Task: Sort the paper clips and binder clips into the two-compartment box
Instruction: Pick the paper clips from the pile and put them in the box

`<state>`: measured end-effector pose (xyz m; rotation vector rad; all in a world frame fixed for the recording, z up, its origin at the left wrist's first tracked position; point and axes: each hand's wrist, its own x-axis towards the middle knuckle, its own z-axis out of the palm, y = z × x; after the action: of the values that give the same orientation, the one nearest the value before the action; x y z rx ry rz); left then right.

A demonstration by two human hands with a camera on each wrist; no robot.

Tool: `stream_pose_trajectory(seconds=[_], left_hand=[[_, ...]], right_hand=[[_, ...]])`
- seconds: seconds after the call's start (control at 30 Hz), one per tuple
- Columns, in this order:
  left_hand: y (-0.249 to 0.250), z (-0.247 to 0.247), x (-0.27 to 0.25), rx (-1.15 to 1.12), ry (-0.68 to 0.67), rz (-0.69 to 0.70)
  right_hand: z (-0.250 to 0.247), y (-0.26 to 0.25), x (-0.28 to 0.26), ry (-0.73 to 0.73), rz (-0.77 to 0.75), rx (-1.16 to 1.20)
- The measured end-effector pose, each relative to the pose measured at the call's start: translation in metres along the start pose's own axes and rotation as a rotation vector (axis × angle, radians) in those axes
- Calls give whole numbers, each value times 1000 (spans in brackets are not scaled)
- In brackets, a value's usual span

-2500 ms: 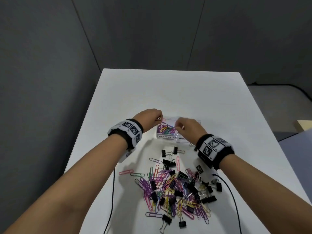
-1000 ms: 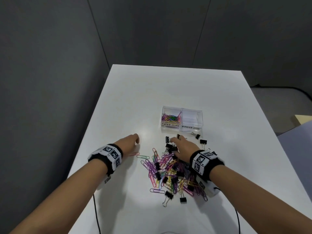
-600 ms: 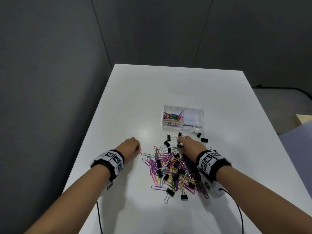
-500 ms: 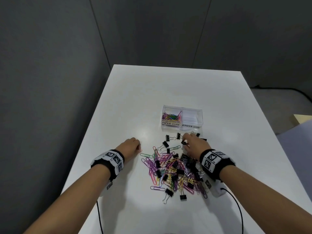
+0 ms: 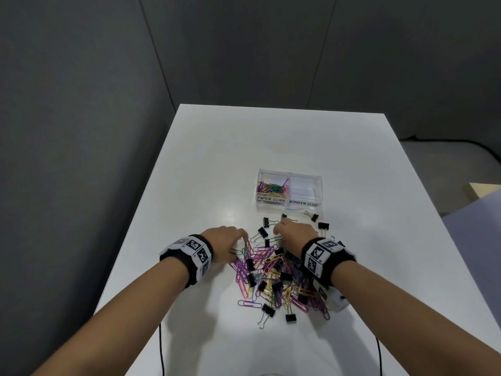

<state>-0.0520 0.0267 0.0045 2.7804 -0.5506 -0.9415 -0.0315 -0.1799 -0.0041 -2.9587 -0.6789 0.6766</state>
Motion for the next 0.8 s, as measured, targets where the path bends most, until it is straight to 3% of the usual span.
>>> stream_pose_trajectory(seconds=[0.2, 0.43, 0.6, 0.7, 0.8], left_hand=[[-4, 7, 17, -17, 12, -34], [15, 12, 34, -15, 151, 12], [22, 3, 39, -133, 197, 20], [13, -6, 33, -123, 282, -22], [4, -12, 30, -67, 266, -126]], right_hand=[[2, 2, 3, -45, 88, 7], [3, 26, -3, -22, 143, -12], [1, 37, -9, -10, 185, 134], [-5, 36, -10, 8, 190, 242], [-10, 28, -8, -15, 186, 245]])
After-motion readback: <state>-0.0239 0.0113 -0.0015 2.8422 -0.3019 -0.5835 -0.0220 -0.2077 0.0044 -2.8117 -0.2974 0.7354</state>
